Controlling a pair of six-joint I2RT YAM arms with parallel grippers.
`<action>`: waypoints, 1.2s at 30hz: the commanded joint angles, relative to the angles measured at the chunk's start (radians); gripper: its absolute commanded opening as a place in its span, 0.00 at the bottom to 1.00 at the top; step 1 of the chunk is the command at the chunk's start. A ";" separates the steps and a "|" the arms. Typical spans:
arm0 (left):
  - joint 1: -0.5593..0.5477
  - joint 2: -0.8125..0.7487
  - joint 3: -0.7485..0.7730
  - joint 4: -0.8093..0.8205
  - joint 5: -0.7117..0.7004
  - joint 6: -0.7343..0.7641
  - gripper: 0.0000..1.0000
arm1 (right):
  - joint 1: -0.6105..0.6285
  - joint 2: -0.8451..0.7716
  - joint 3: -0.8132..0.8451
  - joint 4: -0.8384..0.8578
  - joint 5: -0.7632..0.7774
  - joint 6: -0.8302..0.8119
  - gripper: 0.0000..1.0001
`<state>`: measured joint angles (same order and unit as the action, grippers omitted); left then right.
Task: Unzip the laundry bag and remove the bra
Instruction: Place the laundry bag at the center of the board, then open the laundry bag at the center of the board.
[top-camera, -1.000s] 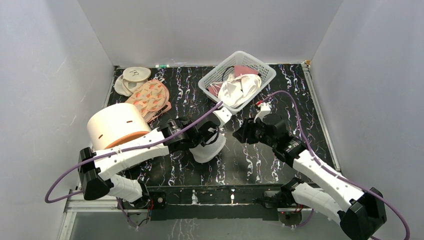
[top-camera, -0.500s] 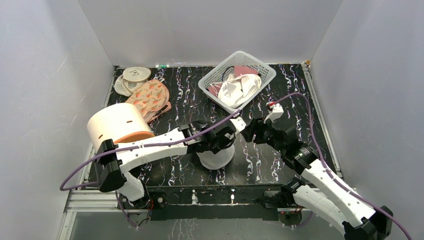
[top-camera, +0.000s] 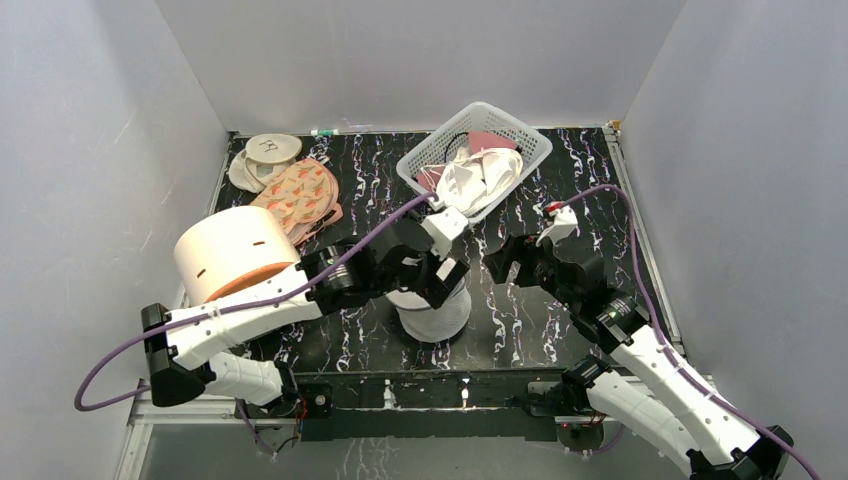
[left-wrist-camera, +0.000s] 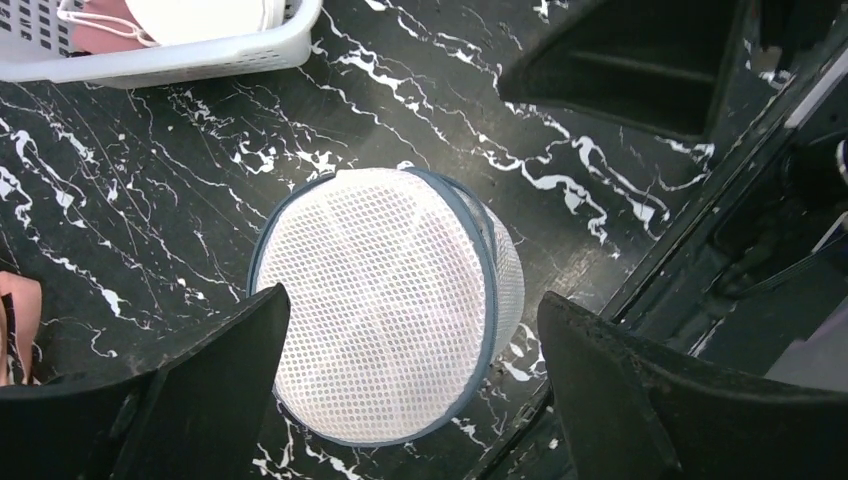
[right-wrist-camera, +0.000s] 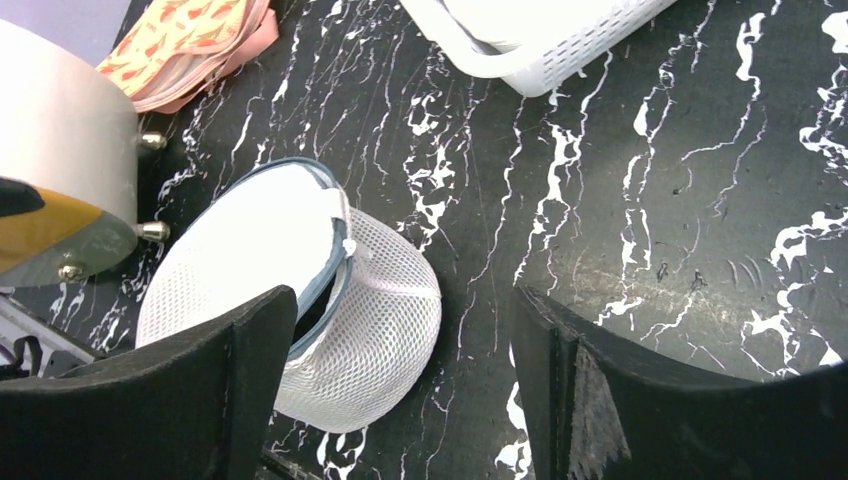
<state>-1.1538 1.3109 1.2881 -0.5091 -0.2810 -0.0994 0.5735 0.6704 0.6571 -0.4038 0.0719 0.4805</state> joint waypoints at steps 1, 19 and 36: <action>0.049 -0.050 -0.032 0.006 0.033 -0.100 0.95 | -0.001 0.003 0.074 0.030 -0.066 -0.050 0.79; 0.158 -0.312 -0.129 -0.052 -0.377 -0.266 0.98 | 0.245 0.294 0.249 0.113 -0.319 -0.250 0.87; 0.158 -0.547 -0.187 -0.001 -0.542 -0.251 0.98 | 0.617 0.654 0.482 -0.037 0.139 -0.331 0.71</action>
<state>-0.9974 0.7467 1.1107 -0.5011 -0.7860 -0.3481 1.1587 1.2991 1.0542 -0.4271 0.0998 0.1806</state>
